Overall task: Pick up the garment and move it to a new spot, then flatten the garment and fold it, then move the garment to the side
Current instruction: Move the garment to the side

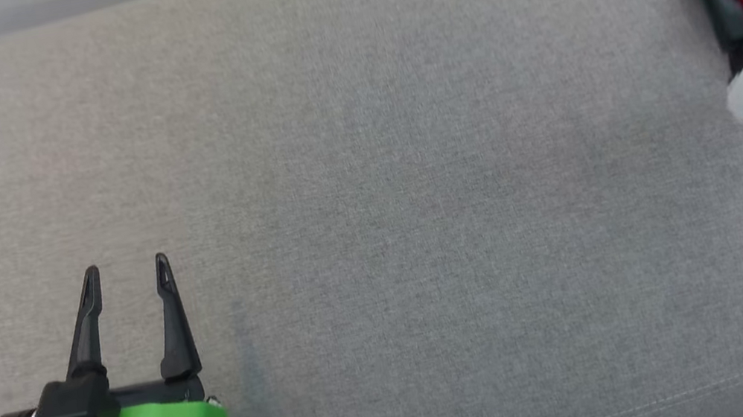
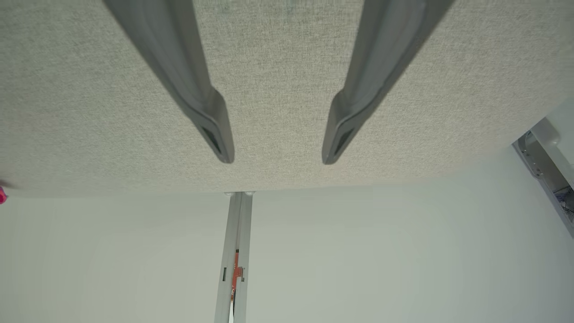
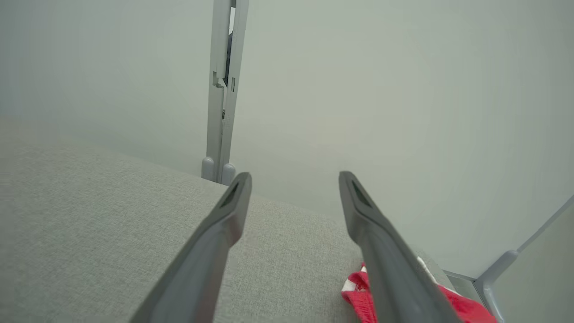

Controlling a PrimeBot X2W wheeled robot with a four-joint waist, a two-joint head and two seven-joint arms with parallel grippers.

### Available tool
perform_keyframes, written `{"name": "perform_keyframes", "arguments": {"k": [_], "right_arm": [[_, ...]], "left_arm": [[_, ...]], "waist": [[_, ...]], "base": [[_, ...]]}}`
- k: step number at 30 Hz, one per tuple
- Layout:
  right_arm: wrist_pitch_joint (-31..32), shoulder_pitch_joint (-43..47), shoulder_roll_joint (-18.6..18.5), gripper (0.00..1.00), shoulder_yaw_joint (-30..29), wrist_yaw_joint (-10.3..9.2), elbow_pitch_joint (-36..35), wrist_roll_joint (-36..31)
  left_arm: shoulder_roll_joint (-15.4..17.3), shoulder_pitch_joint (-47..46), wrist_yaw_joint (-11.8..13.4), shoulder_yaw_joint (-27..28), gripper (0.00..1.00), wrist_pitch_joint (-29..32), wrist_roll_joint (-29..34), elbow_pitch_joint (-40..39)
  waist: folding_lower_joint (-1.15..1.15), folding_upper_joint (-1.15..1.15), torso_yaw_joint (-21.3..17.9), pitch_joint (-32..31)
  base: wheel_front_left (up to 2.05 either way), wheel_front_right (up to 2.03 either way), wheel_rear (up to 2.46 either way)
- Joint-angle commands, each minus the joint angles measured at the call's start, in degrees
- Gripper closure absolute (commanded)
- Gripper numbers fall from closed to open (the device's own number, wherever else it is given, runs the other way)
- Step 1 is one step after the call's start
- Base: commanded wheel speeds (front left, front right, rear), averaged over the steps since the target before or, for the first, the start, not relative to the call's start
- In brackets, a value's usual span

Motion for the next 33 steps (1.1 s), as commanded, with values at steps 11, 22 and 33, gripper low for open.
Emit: {"name": "perform_keyframes", "arguments": {"k": [11, 22, 33], "right_arm": [[-0.1, 21.9, 7.6, 0.00, -9.9, -0.13, -11.2, -3.3], [2.0, 37.2, 15.8, 0.00, -16.8, -0.13, -20.7, -5.8], [3.3, 42.7, 19.8, 0.00, -19.3, -0.12, -23.9, -7.2]], "left_arm": [[1.2, 5.1, -0.4, 1.7, 0.00, -0.2, -1.7, 0.8], [1.8, 7.5, -0.7, 2.1, 0.00, -0.2, -2.9, 2.5], [2.7, 9.2, -1.2, 2.1, 0.00, -0.1, -4.2, 3.7]], "waist": [[0.00, 0.00, 1.9, -9.7], [0.00, 0.00, 1.5, -13.9], [0.00, 0.00, 2.3, -15.9]], "base": [[0.00, 0.00, 0.00], [0.00, 0.00, 0.00], [0.00, 0.00, 0.00]]}}
